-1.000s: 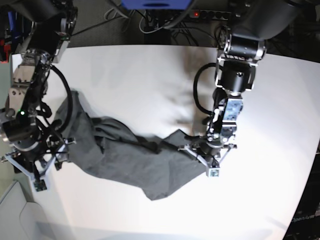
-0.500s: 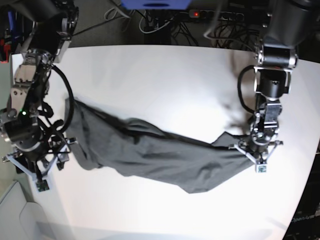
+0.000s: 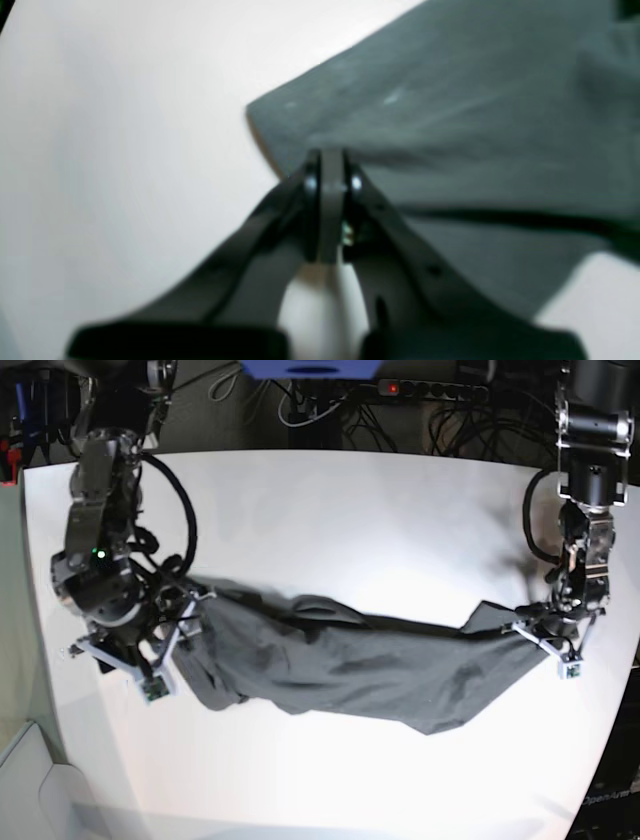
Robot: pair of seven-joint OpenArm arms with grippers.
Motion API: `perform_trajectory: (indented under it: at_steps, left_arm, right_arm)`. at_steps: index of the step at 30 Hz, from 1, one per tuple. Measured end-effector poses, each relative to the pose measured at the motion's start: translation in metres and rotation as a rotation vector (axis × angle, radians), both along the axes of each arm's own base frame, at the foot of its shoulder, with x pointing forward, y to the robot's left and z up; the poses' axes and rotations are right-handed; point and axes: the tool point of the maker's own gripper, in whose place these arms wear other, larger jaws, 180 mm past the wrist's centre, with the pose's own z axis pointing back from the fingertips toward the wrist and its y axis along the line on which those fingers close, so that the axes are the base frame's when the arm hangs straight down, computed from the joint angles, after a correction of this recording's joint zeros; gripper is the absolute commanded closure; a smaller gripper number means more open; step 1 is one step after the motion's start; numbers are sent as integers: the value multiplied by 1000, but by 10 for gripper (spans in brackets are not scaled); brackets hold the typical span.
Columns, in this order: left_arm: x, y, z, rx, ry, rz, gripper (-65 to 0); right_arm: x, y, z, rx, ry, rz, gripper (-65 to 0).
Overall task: Layout the t-shirt on the table in an organized manner, then fold the t-shirt properly
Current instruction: 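Lift the shirt with both grippers and stretch it between them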
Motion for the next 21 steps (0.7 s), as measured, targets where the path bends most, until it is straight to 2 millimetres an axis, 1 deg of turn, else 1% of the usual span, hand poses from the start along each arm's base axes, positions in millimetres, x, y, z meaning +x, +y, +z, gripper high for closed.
perform_trajectory:
  at_steps: [1,3,5,7,9,12,13,15,18,21]
  left_arm:
    - [2,-4,5,2,-15,-13,-2]
    - [4,-10,12,2,-43,-35,-2]
    - [1,-12,11,3,-42,-39,-2]
    - [-7,-7,6,-7,-27,-22,-2]
    - [-12,7,7,-20,-33,25,-2]
    - [-16,30,15,-18,-61,91,-2]
    - [-17,34,16,-13,-62,98,-2]
    - [-17,35,16,-15,-63,100,-2]
    - [-16,30,14,-29,-65,97,-2]
    - [-16,28,13,-33,-63,96,-2]
  right_arm:
    - [-3,6,-5,20,-7,11,-381]
    - [-14,11,-17,38,6,21,-381]
    - [-22,13,-29,54,12,31,-381]
    - [-27,16,-42,72,31,39,-381]
    - [-29,19,-52,90,34,45,-381]
    - [-31,19,-69,109,60,44,-381]
    - [-31,19,-75,113,73,43,-381]
    - [-29,20,-83,128,78,45,-381]
    - [-23,21,-95,144,89,44,-381]
    - [-17,20,-100,150,91,43,-381]
